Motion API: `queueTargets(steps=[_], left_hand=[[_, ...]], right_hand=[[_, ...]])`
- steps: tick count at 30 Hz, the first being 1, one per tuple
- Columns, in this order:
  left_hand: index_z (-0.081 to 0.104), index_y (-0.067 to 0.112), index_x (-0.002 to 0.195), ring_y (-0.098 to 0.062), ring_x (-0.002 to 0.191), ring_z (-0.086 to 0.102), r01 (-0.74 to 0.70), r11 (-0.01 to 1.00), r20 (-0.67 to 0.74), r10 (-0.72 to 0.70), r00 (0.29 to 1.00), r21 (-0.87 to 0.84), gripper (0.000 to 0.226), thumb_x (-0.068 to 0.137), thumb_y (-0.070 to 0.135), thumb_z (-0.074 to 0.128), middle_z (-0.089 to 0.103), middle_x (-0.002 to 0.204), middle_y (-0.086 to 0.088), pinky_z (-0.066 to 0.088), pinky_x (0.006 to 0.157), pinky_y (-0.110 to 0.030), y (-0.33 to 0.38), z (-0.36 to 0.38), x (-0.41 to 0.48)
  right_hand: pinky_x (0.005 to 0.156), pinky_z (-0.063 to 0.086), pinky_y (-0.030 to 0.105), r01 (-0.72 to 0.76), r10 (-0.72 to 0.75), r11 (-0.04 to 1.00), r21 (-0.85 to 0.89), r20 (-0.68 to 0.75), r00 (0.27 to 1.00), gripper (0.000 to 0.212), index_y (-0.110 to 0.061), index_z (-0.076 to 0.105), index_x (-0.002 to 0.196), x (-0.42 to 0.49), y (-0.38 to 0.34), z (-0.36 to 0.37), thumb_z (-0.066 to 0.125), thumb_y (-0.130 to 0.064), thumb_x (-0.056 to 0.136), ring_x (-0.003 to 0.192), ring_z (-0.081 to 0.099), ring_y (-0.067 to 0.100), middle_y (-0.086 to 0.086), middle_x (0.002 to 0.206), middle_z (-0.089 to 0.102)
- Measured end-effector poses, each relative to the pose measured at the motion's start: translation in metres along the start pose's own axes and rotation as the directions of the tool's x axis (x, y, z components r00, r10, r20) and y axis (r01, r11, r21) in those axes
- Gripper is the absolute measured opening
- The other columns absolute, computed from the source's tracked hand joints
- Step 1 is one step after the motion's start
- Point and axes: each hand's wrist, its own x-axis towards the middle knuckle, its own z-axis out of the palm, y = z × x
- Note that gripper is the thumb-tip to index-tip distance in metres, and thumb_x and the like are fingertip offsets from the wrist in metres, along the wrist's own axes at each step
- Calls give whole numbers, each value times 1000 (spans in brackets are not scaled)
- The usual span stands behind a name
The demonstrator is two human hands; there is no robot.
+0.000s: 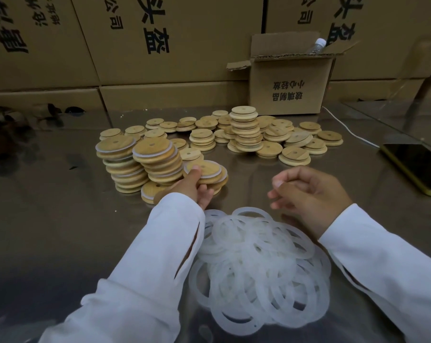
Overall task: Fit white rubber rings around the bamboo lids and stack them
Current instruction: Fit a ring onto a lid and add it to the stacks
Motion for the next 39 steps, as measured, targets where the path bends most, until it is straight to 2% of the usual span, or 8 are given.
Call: queueTargets(steps=[7,12,17,20,24,30,33,39], left_hand=[[55,4,69,-12,62,59,25,994,36,-22,999,-106,21,82,15,68,58,69,-5,54,48,-19,0,-2,4],[51,9,74,-8,62,54,42,997,59,-38,998,-66,18,88,16,59,52,71,-1,53,54,-18,1,2,0],[55,10,80,-4,39,54,-177,984,-58,179,982,38,11,82,9,66,57,48,0,44,34,-16,2,7,-15],[55,15,77,0,34,52,-352,924,135,333,933,148,17,82,2,64,58,58,-1,46,39,-15,-6,12,-28],[56,13,81,-6,42,55,-352,919,396,261,880,176,16,84,-2,61,58,55,4,49,41,-21,-19,13,-37],[57,12,84,-6,44,55,-337,921,489,206,848,194,13,84,0,61,58,53,5,50,41,-22,-22,11,-33],[57,11,86,-7,44,56,-321,931,506,196,840,172,12,84,0,61,58,54,3,50,42,-23,-21,10,-32],[58,12,90,-9,46,57,-301,939,524,173,834,168,10,84,5,61,59,50,4,50,43,-24,-20,11,-31]], right_hand=[[77,50,39,-11,11,1000,0,2,1000,10,-15,62,78,0,1,0,59,-9,86,52,62,8,-4,61,69],[71,49,33,18,-18,1000,-23,-13,1000,11,-16,62,77,3,4,-3,59,-9,86,52,62,7,-4,61,69],[63,43,25,66,-80,986,-154,-87,993,13,-21,60,78,18,12,-12,59,-11,86,58,64,8,0,69,68],[67,42,26,83,-152,939,-334,-186,971,13,-24,58,78,38,19,-20,58,-13,85,70,60,12,-1,75,65],[63,39,19,136,-310,824,-549,-237,921,14,-25,57,88,69,24,-24,54,-11,84,71,54,6,-13,75,57],[91,45,41,-122,-127,625,-771,-255,958,34,-16,50,115,119,35,-24,58,-27,84,109,51,31,10,121,52],[93,42,41,-173,-117,527,-832,-272,955,41,-16,48,118,130,42,-26,59,-35,84,112,49,32,11,125,50],[95,42,43,-300,-10,580,-758,-374,927,44,-16,50,114,136,43,-27,60,-44,82,110,52,32,10,116,58]])
